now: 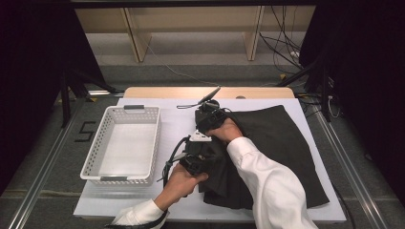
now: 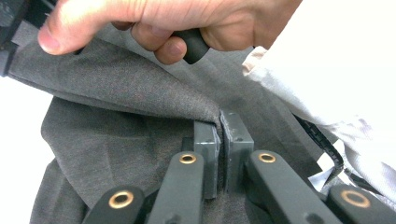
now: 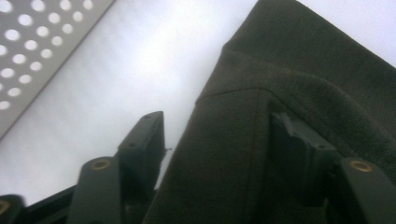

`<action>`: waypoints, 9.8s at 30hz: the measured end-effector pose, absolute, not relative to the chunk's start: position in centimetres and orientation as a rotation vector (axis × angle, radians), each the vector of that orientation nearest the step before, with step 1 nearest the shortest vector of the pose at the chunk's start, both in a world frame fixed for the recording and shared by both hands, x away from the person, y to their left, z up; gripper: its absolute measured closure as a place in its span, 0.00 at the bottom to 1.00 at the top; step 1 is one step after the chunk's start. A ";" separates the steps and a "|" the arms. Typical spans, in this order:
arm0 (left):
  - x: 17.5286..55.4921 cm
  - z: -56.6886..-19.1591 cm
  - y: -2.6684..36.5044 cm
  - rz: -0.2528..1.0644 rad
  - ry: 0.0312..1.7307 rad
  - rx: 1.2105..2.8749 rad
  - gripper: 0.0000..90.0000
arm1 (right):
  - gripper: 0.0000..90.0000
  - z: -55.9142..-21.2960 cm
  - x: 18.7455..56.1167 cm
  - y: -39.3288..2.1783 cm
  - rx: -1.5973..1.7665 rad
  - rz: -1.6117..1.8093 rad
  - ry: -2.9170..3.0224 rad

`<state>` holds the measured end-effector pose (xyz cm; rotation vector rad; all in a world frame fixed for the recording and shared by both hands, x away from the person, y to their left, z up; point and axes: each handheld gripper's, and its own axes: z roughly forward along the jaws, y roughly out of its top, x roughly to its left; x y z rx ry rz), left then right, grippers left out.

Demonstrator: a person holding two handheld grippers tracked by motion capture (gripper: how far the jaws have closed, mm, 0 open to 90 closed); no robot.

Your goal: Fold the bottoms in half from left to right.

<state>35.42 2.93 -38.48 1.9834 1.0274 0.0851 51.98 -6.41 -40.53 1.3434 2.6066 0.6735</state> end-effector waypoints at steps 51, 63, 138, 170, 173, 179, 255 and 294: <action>36.4 -34.7 -13.5 -0.081 0.748 1.975 0.95 | 0.96 -33.1 46.8 -35.1 1.697 0.988 2.120; 37.4 -36.8 -15.9 -0.158 0.788 2.009 0.94 | 0.95 -35.1 47.4 -36.7 1.767 0.913 2.099; 43.0 -46.5 0.8 -0.148 1.090 2.215 0.40 | 0.87 -44.7 40.2 -40.1 1.793 0.566 2.163; 36.7 -44.0 1.8 -0.156 0.941 2.172 0.57 | 0.86 -44.9 39.6 -39.9 1.785 0.567 2.186; 38.5 -43.3 2.4 -0.062 0.991 2.134 0.52 | 0.86 -44.9 39.6 -39.8 1.784 0.571 2.185; 40.9 -45.8 1.1 -0.210 1.079 2.130 0.43 | 0.86 -44.9 39.6 -39.7 1.783 0.561 2.188; 35.9 -46.9 -0.9 -0.317 1.010 2.150 0.85 | 0.90 -45.7 36.0 -36.5 1.820 0.770 2.389; 34.3 -45.9 8.2 -0.311 1.094 2.238 0.45 | 0.50 -43.6 34.6 -31.3 1.671 0.720 2.416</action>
